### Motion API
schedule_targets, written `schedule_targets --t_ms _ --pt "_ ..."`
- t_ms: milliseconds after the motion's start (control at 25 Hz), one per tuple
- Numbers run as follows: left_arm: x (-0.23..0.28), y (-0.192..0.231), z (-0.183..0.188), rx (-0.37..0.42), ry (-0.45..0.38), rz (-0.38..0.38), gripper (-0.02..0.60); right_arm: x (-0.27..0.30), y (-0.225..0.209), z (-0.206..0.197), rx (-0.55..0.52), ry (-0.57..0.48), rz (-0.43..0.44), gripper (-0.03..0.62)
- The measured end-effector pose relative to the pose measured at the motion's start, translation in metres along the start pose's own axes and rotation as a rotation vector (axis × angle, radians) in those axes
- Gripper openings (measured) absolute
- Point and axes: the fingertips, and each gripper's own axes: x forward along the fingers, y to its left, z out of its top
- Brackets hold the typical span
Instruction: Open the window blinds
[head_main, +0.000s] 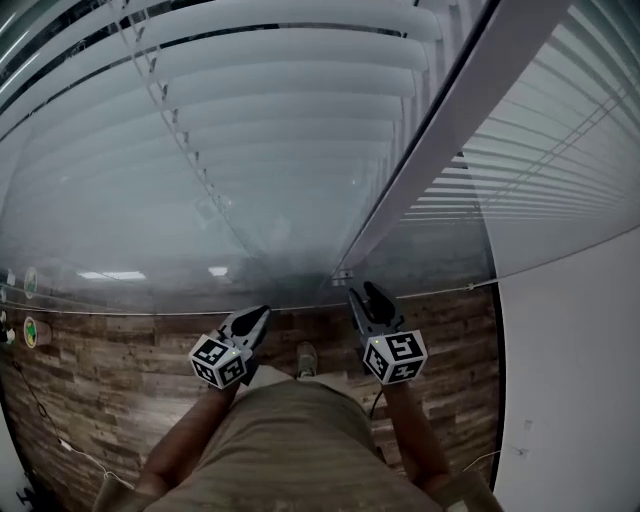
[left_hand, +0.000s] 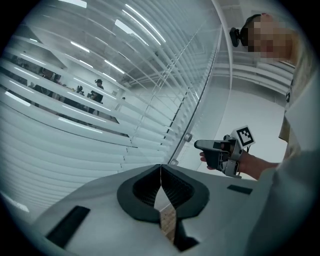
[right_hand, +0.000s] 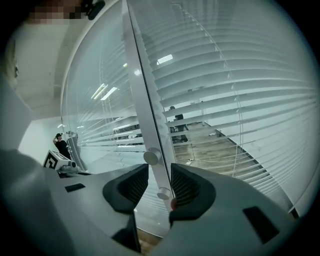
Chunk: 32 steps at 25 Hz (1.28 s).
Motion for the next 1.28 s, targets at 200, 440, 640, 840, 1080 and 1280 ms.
schedule_targets --t_ms 200,440,640,840,1080,1280 --pt "-0.005 -0.010 0.004 -0.025 -0.016 0.044 0.015 0.001 -0.008 -0.013 -0.113 0.090 0.009 0.129" --pt "-0.015 -0.011 -0.003 -0.061 -0.018 0.094 0.015 0.032 -0.006 -0.050 0.062 0.153 0.032 0.134" --pt "-0.018 -0.011 -0.002 -0.049 -0.010 0.103 0.015 0.052 -0.005 -0.072 0.439 0.137 0.081 0.149" --pt "-0.013 -0.013 -0.002 -0.025 0.003 0.086 0.015 0.061 -0.008 -0.074 0.578 0.092 0.060 0.133" --pt "-0.011 -0.019 0.004 -0.026 0.025 0.083 0.015 0.059 -0.007 -0.060 0.163 0.185 -0.112 0.129" --pt "-0.007 -0.024 0.011 -0.021 0.031 0.069 0.015 0.060 0.001 -0.049 -0.401 0.262 -0.292 0.129"
